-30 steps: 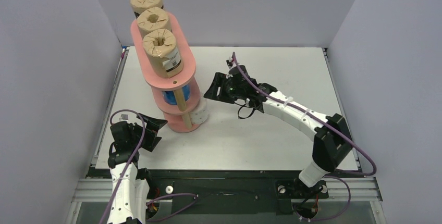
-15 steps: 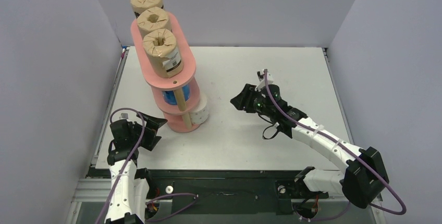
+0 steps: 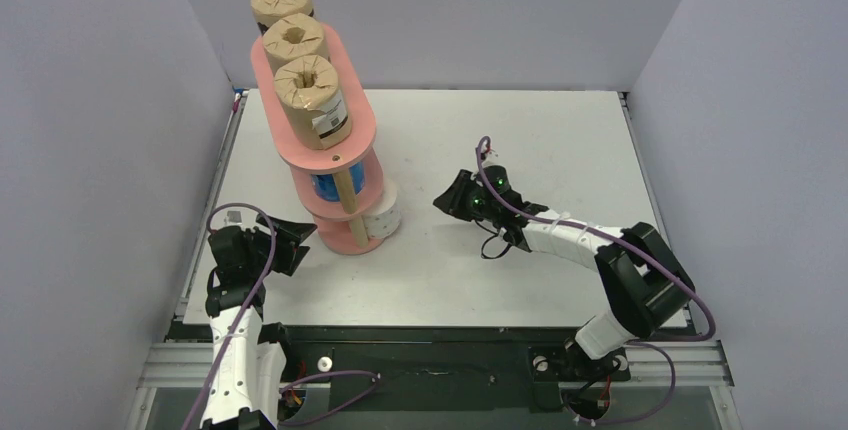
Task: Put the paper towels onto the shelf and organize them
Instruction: Place the paper towel on the shelf.
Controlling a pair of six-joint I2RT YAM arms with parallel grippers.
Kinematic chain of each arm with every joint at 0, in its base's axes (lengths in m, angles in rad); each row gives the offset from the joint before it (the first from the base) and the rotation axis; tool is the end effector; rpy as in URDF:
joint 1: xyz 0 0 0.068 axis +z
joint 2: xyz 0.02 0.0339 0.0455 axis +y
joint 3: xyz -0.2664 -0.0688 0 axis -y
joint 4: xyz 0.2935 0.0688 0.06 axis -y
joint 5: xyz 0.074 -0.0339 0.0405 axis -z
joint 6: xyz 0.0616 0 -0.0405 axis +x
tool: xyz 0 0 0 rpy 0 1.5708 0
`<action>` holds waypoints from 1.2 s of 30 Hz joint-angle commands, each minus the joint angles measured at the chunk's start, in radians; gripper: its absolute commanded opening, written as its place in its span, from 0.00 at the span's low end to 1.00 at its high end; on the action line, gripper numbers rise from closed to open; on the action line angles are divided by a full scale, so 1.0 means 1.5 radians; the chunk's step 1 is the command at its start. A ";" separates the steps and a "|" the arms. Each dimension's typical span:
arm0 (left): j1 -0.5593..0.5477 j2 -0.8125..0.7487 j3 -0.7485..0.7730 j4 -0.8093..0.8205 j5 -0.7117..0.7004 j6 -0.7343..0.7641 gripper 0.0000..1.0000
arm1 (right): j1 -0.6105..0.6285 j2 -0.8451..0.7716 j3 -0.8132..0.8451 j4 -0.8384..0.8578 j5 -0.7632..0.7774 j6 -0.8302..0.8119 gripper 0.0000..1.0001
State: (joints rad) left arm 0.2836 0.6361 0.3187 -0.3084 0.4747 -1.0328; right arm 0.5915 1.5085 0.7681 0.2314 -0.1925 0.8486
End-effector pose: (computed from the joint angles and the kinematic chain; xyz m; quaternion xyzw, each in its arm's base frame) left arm 0.2072 0.0311 0.1617 -0.4447 0.7501 -0.3567 0.3351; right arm 0.3072 0.2205 0.1602 0.0618 0.8575 0.3946 0.3242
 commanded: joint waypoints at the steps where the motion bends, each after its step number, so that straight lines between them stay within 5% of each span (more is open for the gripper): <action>1: 0.005 -0.005 0.000 0.056 0.013 -0.009 0.60 | 0.040 0.046 0.074 0.065 -0.019 0.014 0.18; 12: 0.004 -0.002 -0.021 0.094 0.029 -0.018 0.25 | 0.053 0.162 0.163 0.064 -0.024 0.044 0.10; 36: 0.005 0.010 -0.026 0.110 0.033 -0.026 0.19 | 0.096 0.228 0.241 0.052 -0.056 0.055 0.08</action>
State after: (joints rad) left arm 0.2836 0.6529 0.2787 -0.2043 0.5064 -1.0683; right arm 0.7162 1.8446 1.0809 0.2756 -0.2527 0.9226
